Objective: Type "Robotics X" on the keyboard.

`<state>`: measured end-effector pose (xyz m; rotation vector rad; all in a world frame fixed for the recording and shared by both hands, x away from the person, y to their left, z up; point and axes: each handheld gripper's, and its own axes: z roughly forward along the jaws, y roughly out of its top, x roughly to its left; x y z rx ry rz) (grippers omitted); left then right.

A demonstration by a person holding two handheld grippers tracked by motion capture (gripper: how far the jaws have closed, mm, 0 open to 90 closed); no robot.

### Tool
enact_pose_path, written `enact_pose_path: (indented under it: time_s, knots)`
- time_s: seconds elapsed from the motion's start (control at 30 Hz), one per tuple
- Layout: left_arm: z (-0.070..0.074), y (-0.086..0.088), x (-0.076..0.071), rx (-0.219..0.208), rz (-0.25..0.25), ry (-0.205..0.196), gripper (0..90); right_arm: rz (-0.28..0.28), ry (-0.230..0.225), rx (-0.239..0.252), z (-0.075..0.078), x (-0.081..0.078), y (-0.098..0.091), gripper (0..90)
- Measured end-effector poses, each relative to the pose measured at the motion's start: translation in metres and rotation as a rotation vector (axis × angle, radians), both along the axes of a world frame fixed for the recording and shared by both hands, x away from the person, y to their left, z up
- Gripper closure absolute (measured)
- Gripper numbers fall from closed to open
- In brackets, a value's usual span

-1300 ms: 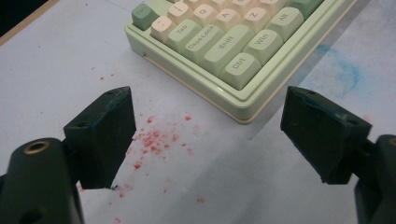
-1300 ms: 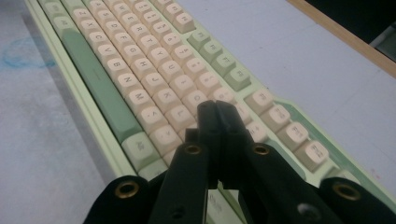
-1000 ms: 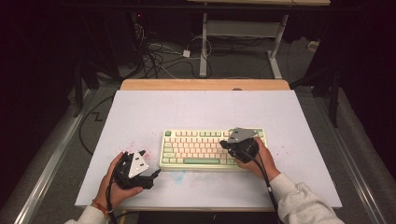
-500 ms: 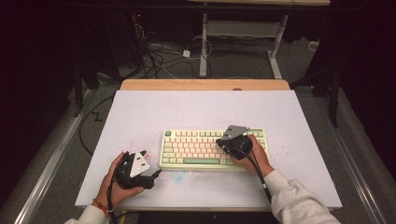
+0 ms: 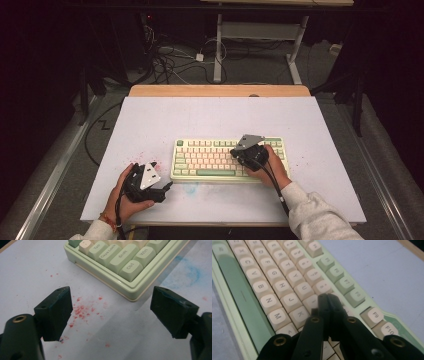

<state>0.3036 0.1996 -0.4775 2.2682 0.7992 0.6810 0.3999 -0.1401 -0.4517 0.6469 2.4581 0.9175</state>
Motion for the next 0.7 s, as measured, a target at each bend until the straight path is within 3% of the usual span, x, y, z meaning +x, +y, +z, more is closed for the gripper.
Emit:
enact_pose_path:
  time_s: [0.3,0.47,0.7]
  knots:
    - [0.000,0.003,0.000,-0.004,0.010,0.003,16.9,0.000,-0.017,0.038,0.007,-0.003,-0.006,89.8]
    - [-0.002,0.002,0.000,0.006,0.002,0.013,17.4,-0.014,-0.049,0.075,0.014,-0.007,-0.011,87.9]
    - [-0.003,0.002,0.001,0.013,-0.002,0.025,17.4,-0.009,-0.066,0.115,0.021,-0.012,-0.016,77.6]
